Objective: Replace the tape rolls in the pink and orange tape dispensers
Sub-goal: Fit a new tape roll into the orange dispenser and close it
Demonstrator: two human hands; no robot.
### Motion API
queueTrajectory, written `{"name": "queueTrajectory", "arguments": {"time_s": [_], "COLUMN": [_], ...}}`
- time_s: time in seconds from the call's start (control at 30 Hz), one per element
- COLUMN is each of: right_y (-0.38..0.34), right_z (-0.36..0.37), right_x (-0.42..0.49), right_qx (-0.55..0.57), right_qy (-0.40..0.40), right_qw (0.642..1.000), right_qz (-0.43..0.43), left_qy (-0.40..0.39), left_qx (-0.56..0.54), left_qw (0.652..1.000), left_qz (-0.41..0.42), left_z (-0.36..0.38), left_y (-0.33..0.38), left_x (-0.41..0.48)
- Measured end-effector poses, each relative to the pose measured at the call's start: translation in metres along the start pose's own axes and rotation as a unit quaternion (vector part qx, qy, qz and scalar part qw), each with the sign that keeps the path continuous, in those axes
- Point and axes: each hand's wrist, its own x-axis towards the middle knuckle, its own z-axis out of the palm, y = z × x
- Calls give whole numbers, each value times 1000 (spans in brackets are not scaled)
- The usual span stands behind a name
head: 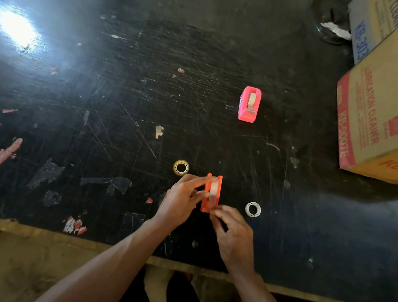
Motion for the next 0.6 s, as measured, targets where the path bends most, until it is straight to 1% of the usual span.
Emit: {"name": "queueTrajectory", "arguments": {"time_s": [0.23, 0.37, 0.47, 0.6], "right_y": [3, 2, 2, 7], "right_z": [4, 4, 7, 8], "right_x": [-5, -6, -7, -8], "right_qx": [39, 41, 17, -46], "right_qy": [15, 21, 29, 29], "right_qw": [999, 999, 999, 998], "right_qz": [13, 22, 10, -40], "left_qy": [16, 19, 18, 4], "left_qx": [5, -7, -19, -20], "left_qw": [1000, 1000, 1000, 1000], "left_qz": [1, 4, 1, -5], "left_z": [3, 4, 3, -1], "left_y": [2, 1, 1, 3], "left_x": [-4, -3, -4, -2]}}
